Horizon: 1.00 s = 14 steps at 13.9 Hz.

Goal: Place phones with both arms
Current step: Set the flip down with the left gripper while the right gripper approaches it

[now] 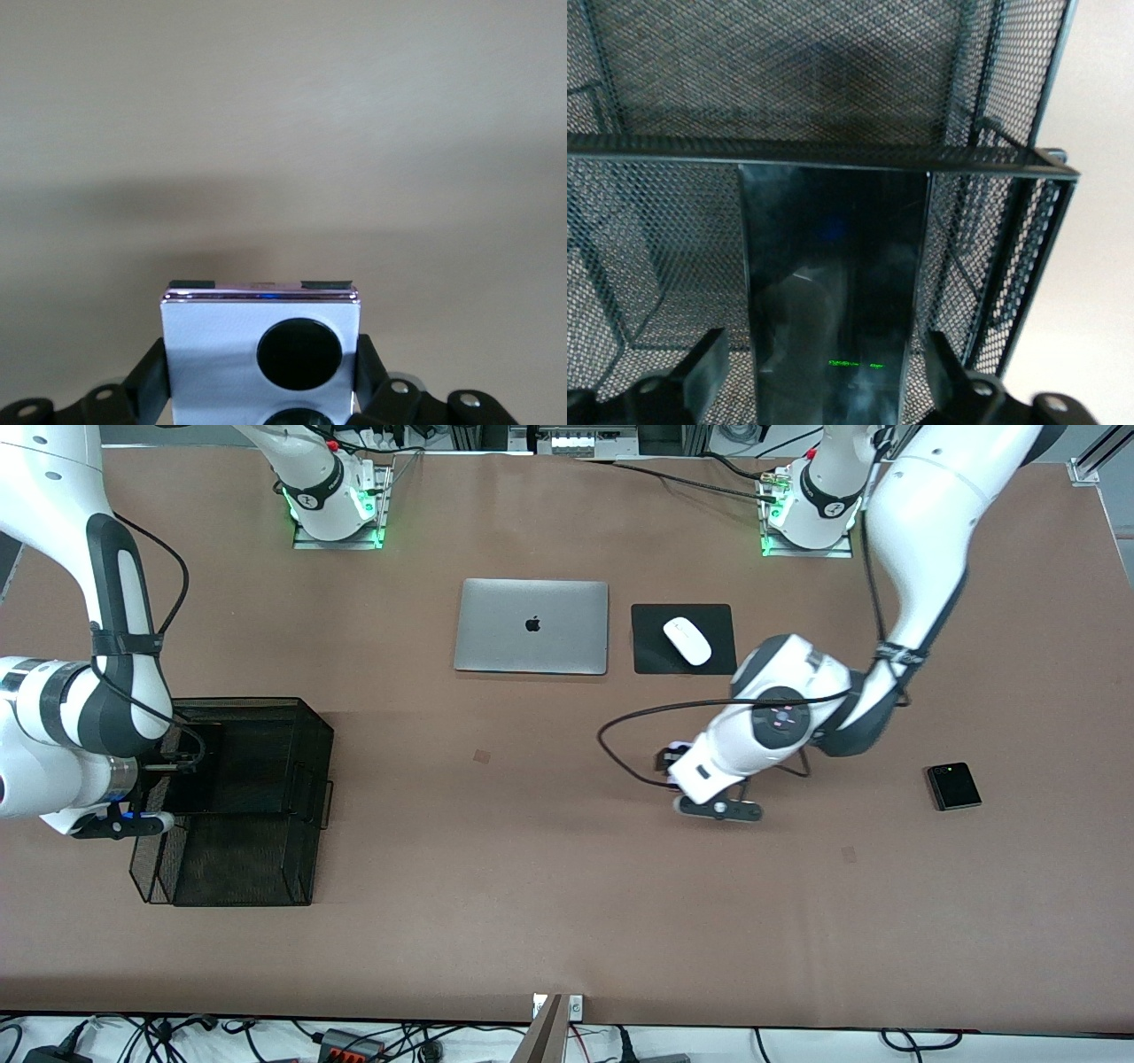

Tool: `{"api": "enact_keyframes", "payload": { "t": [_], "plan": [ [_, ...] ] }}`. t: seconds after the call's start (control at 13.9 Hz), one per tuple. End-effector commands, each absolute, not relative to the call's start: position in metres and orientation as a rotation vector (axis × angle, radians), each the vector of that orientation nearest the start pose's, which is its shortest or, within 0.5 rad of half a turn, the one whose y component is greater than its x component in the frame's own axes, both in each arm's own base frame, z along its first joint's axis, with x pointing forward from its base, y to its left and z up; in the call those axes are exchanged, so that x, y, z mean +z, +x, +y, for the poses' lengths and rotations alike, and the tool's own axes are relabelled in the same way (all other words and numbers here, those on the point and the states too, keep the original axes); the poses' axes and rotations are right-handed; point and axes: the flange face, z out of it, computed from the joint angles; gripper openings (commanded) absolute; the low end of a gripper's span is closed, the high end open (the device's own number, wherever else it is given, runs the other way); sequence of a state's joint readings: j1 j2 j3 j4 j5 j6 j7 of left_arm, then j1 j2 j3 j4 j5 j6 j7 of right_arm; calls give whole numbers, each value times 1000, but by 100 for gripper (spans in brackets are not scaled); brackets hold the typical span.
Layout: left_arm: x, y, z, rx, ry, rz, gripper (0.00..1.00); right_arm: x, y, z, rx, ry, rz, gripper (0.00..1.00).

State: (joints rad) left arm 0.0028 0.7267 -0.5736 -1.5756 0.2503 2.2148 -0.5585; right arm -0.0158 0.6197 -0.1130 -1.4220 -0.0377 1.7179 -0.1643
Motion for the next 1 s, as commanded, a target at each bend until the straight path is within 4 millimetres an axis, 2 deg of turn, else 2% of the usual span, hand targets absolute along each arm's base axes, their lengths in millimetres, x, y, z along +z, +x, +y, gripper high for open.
{"api": "enact_keyframes", "payload": {
  "t": [0.0, 0.14, 0.29, 0.43, 0.5, 0.65, 0.86, 0.93],
  "plan": [
    [248, 620, -365, 43, -3382, -70, 36, 352, 678, -67, 437, -3150, -106, 100],
    [242, 614, -400, -3, -3432, -114, 36, 383, 679, -55, 358, -3163, -136, 100],
    [236, 601, -441, 15, -3457, -131, 36, 415, 678, -30, 278, -3166, -200, 100],
    [222, 588, -473, 35, -3450, -189, 36, 432, 677, 5, 223, -3145, -260, 100],
    [214, 580, -483, 34, -3434, -161, 36, 432, 677, 20, 215, -3140, -310, 100],
    [200, 569, -494, 15, -3431, -128, 37, 430, 680, 45, 184, -3132, -345, 100],
    [185, 570, -491, 3, -3429, -112, 40, 433, 686, 54, 93, -3120, -346, 100],
    [183, 571, -489, -13, -3418, -92, 51, 433, 686, 58, 84, -3086, -339, 100]
  ]
}}
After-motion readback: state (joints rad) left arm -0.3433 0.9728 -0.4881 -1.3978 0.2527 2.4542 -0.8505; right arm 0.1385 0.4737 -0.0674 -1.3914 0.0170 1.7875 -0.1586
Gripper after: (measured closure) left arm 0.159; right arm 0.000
